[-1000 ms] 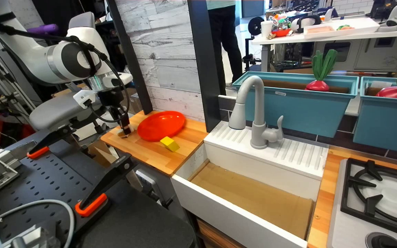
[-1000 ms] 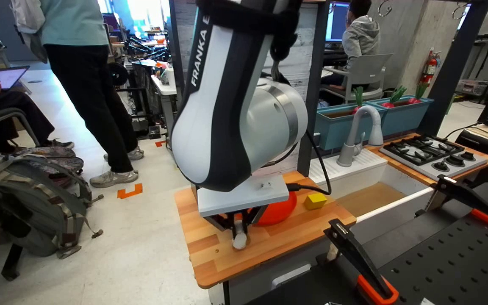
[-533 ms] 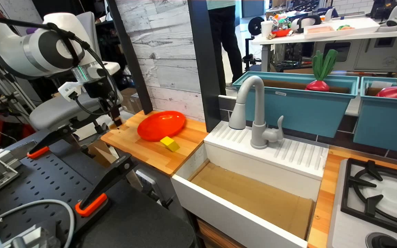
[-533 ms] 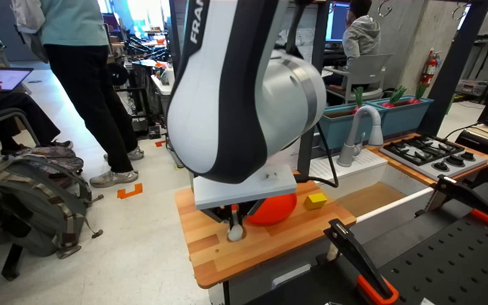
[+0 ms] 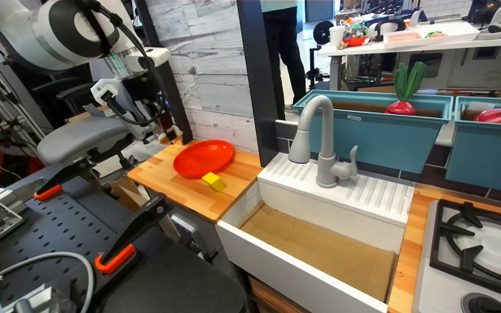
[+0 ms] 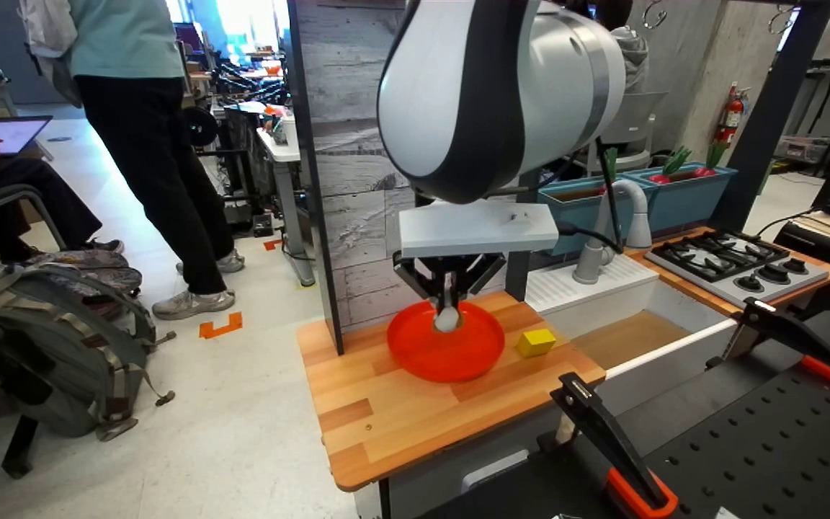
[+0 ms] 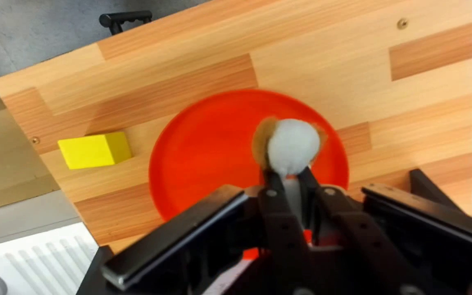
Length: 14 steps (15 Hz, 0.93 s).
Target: Put the doll on the orange plate
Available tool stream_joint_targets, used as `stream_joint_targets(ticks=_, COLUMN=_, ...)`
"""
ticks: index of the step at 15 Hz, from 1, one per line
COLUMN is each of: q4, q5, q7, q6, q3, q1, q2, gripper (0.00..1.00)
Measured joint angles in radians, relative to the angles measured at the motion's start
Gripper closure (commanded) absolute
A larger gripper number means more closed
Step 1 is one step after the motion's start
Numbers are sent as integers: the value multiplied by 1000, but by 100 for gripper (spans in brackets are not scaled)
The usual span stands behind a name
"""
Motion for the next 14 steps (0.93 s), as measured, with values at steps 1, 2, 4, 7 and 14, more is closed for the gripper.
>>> stream_joint_targets(ticks=1, q4=4, q5=2, q7=-3, q6=0, q3=0, q1=-21, q2=2, gripper=97)
stream_joint_targets(ticks=2, q4=12, q5=5, q7=-6, q6=-1, q3=1, q1=-41, q2=7, gripper=97)
stream_joint_targets(ticks=4, q4=39, q5=12, q7=-6, q6=-6, q3=4, q1=-72, q2=31, gripper=97)
stream_joint_targets(ticks=7, q4=102, q5=30, q7=-6, q6=-27, q3=10, q1=-98, q2=97, gripper=97)
stream_joint_targets(ticks=14, q4=266, q5=43, q7=-1, q6=-125, q3=18, q1=-98, q2=241, gripper=41)
